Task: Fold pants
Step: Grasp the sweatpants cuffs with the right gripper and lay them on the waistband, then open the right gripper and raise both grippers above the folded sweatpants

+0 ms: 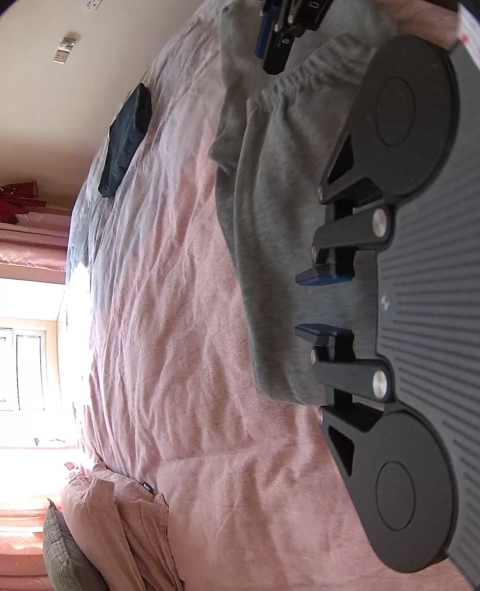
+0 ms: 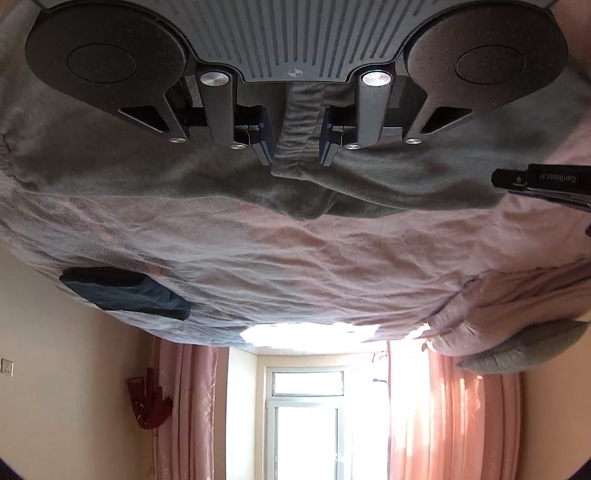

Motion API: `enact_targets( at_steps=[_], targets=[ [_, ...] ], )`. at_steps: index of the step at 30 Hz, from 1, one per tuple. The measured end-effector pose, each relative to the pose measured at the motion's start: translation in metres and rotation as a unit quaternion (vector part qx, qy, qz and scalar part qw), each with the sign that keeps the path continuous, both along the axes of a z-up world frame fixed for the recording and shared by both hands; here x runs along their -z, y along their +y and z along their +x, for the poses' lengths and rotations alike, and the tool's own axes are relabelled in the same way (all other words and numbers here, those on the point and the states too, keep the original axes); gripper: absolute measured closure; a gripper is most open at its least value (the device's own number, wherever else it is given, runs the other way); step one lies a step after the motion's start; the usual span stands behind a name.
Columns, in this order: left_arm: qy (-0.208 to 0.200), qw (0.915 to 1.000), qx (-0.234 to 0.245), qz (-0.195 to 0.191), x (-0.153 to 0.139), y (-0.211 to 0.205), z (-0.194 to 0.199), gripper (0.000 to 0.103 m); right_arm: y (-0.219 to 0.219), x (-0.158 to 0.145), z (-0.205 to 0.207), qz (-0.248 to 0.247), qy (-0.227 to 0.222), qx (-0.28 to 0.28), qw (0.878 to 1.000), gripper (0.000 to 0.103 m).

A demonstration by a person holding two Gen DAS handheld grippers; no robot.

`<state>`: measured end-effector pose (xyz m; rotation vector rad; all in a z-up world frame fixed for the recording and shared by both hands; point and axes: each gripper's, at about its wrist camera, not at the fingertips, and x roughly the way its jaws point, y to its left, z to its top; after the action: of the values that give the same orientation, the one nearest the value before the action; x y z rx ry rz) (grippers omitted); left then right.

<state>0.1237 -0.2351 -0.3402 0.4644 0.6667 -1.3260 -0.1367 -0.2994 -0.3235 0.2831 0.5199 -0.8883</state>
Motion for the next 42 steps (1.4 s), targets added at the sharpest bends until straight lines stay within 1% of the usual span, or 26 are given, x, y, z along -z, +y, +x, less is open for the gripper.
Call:
enact_targets(
  at_steps=[1,3,5,6,7,8,10,11,12,13,14,15,16,18,20,22,25,28,30,33,38,42],
  targets=[
    [-0.003,1.0,-0.002,0.001,-0.003,0.015,-0.005,0.086,0.013,-0.004,-0.008,0.0,-0.005,-0.004,1.0,0.08],
    [-0.001,0.9999,-0.006,0.011,-0.005,0.042,-0.013,0.086,0.037,-0.004,-0.017,0.002,-0.001,-0.015,1.0,0.08],
    [0.008,0.9996,-0.016,0.021,0.0,0.062,-0.018,0.086,0.052,0.007,-0.014,0.004,0.023,-0.029,0.999,0.08],
    [0.013,0.9994,-0.02,0.024,0.005,0.069,-0.02,0.085,0.052,0.017,-0.009,0.017,0.043,-0.032,0.998,0.08],
    [0.013,0.9993,-0.023,0.025,0.01,0.072,-0.021,0.085,0.05,0.027,-0.003,0.028,0.063,-0.025,0.997,0.08],
    [0.014,0.9991,-0.029,0.028,0.014,0.073,-0.023,0.085,0.049,0.035,0.0,0.024,0.071,-0.02,0.997,0.079],
    [0.007,0.9985,-0.044,0.031,0.011,0.073,-0.027,0.085,0.052,0.035,0.004,0.007,0.083,-0.02,0.996,0.077],
    [0.005,0.9981,-0.05,0.035,0.008,0.071,-0.03,0.085,0.054,0.031,0.004,0.01,0.084,-0.02,0.996,0.074],
    [0.006,0.9977,-0.055,0.038,0.005,0.071,-0.032,0.083,0.054,0.026,0.003,0.018,0.078,-0.021,0.997,0.073],
    [0.008,0.9974,-0.058,0.041,0.003,0.071,-0.034,0.082,0.055,0.021,0.0,0.027,0.067,-0.021,0.997,0.069],
    [0.009,0.9974,-0.058,0.042,-0.001,0.073,-0.038,0.079,0.056,0.018,-0.006,0.038,0.055,-0.018,0.998,0.064],
    [0.008,0.9975,-0.056,0.043,-0.003,0.075,-0.043,0.074,0.058,0.015,-0.011,0.045,0.047,-0.013,0.998,0.062],
    [0.005,0.9976,-0.054,0.043,-0.005,0.078,-0.047,0.072,0.061,0.013,-0.017,0.05,0.042,-0.008,0.998,0.058],
    [0.002,0.9976,-0.051,0.046,-0.009,0.086,-0.056,0.065,0.066,0.009,-0.028,0.062,0.034,0.006,0.997,0.055],
    [0.004,0.9975,-0.05,0.05,-0.01,0.094,-0.064,0.061,0.071,0.008,-0.038,0.073,0.035,0.016,0.997,0.051],
    [0.003,0.997,-0.048,0.061,-0.011,0.1,-0.072,0.058,0.077,0.008,-0.047,0.074,0.036,0.027,0.996,0.051],
    [0.004,0.9966,-0.043,0.07,-0.011,0.109,-0.084,0.058,0.084,0.004,-0.063,0.078,0.028,0.042,0.996,0.05],
    [-0.001,0.9966,-0.044,0.07,-0.014,0.116,-0.094,0.057,0.09,-0.002,-0.078,0.084,0.019,0.049,0.995,0.049],
    [-0.005,0.9966,-0.045,0.069,-0.017,0.12,-0.1,0.054,0.094,-0.005,-0.086,0.085,0.016,0.053,0.995,0.049],
    [-0.012,0.9969,-0.041,0.067,-0.021,0.126,-0.107,0.053,0.098,-0.007,-0.096,0.089,0.012,0.057,0.994,0.049],
    [-0.016,0.9969,-0.037,0.068,-0.022,0.127,-0.112,0.052,0.098,-0.007,-0.108,0.097,0.004,0.072,0.993,0.049],
    [-0.013,0.997,-0.037,0.067,-0.02,0.128,-0.104,0.051,0.094,-0.005,-0.115,0.102,0.004,0.083,0.991,0.049]
  ],
)
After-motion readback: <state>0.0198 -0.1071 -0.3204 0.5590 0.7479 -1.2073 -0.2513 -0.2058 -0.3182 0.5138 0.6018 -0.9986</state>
